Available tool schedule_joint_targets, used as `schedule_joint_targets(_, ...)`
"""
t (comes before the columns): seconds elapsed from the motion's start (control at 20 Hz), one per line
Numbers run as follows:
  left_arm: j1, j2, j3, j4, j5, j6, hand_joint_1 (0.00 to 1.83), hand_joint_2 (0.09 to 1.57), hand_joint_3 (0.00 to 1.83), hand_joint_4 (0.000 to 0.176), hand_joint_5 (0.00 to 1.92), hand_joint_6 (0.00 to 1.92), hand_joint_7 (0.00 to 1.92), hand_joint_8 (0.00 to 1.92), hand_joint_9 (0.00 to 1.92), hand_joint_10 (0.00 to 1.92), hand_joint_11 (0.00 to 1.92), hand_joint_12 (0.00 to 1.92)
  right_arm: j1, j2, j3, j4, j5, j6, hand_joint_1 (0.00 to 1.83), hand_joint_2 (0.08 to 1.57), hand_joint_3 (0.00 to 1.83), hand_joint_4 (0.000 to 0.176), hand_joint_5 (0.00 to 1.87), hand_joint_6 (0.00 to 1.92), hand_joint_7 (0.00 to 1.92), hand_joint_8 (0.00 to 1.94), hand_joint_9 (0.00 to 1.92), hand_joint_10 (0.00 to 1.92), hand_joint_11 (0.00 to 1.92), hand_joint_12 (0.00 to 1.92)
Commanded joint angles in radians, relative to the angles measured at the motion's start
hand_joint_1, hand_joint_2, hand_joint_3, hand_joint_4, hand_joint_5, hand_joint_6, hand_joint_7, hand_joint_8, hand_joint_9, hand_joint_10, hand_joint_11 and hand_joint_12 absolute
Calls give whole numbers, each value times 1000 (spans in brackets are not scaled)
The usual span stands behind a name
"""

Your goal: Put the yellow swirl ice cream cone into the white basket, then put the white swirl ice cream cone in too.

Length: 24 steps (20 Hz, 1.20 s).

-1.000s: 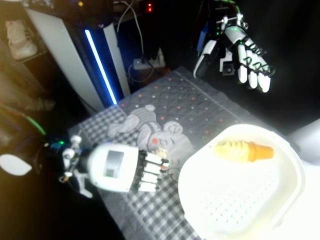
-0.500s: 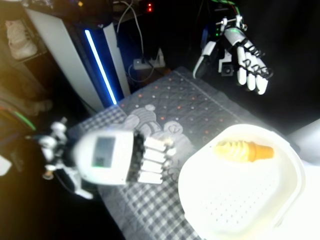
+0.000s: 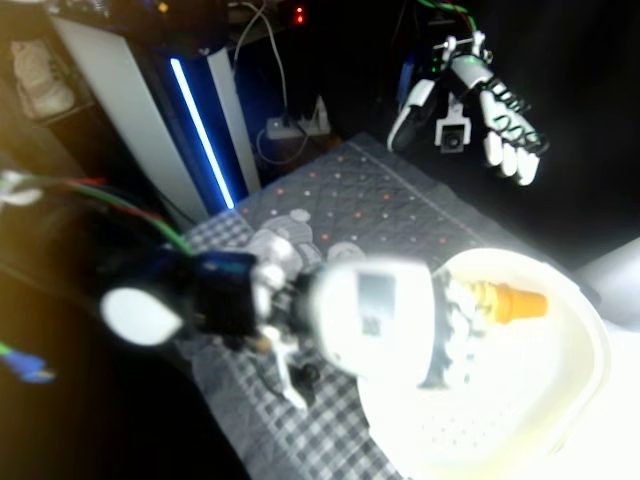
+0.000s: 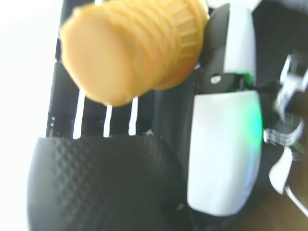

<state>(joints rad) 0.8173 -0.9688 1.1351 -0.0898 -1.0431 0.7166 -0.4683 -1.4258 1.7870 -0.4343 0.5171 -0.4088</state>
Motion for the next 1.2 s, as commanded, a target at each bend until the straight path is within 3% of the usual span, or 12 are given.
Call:
schedule_joint_targets(0.0, -14, -6, 0, -9, -126, -7, 736, 860, 1, 47, 250, 0, 245, 3, 173, 10, 0, 521, 22, 2, 8, 37, 91, -2, 1017, 998, 0, 8, 669, 122, 763, 252, 730, 589, 399, 1288)
schedule_joint_targets(0.05, -16, -5, 1, -9, -128, -7, 726, 857, 0, 43, 249, 0, 246, 2, 171, 6, 0, 465, 22, 2, 8, 34, 89, -3, 757, 931, 0, 89, 288, 24, 502, 68, 416, 602, 79, 1500)
schedule_joint_targets(0.1, -15, -4, 1, -9, -134, -7, 723, 861, 2, 40, 255, 4, 258, 6, 180, 9, 0, 448, 22, 3, 7, 34, 90, -2, 533, 877, 0, 168, 25, 0, 146, 16, 115, 287, 2, 985)
schedule_joint_targets(0.3, -13, 8, -4, -18, -156, -6, 713, 862, 2, 44, 247, 0, 250, 1, 169, 2, 0, 457, 22, 53, -40, 62, 196, 37, 442, 835, 0, 176, 0, 0, 0, 0, 102, 35, 0, 409)
schedule_joint_targets(0.4, 2, 26, -20, -38, -214, -6, 685, 861, 1, 44, 253, 2, 235, 3, 141, 12, 0, 302, 22, 146, -158, 120, 321, 36, 461, 843, 4, 176, 0, 0, 0, 0, 57, 2, 0, 516)
schedule_joint_targets(0.5, 41, 61, -50, -63, -292, 3, 892, 858, 0, 61, 305, 4, 266, 1, 186, 9, 0, 479, 22, 246, -244, 163, 443, 35, 538, 863, 2, 176, 0, 0, 0, 0, 1, 0, 0, 52)
schedule_joint_targets(0.75, 129, 147, -134, -81, -493, 40, 850, 843, 0, 60, 215, 0, 226, 3, 185, 9, 0, 566, 6, 468, -467, 200, 633, -63, 677, 884, 16, 176, 0, 0, 0, 0, 0, 0, 0, 0)
schedule_joint_targets(0.8, 149, 153, -145, -82, -524, 41, 756, 864, 5, 23, 183, 1, 210, 3, 204, 10, 0, 694, -28, 511, -520, 220, 668, -113, 727, 885, 10, 176, 0, 0, 0, 0, 0, 0, 0, 0)
schedule_joint_targets(0.85, 168, 155, -153, -86, -547, 41, 690, 851, 0, 67, 176, 1, 182, 1, 193, 4, 0, 787, -94, 540, -551, 263, 734, -124, 759, 888, 9, 173, 0, 0, 0, 0, 0, 0, 0, 0)
schedule_joint_targets(1.0, 189, 154, -168, -87, -583, 41, 677, 861, 3, 74, 177, 1, 197, 2, 254, 19, 0, 993, -321, 577, -610, 435, 959, -124, 726, 900, 12, 139, 0, 0, 16, 6, 0, 0, 0, 0)
schedule_joint_targets(1.05, 205, 153, -176, -88, -608, 39, 527, 934, 26, 37, 126, 0, 77, 0, 109, 0, 0, 1098, -397, 580, -634, 489, 1044, -125, 656, 861, 0, 105, 2, 0, 98, 7, 1, 0, 0, 0)
schedule_joint_targets(1.15, 246, 149, -192, -109, -658, 29, 513, 999, 25, 24, 81, 0, 37, 0, 72, 2, 0, 1073, -498, 580, -666, 566, 1160, -125, 560, 901, 16, 108, 7, 2, 79, 2, 20, 6, 0, 0)
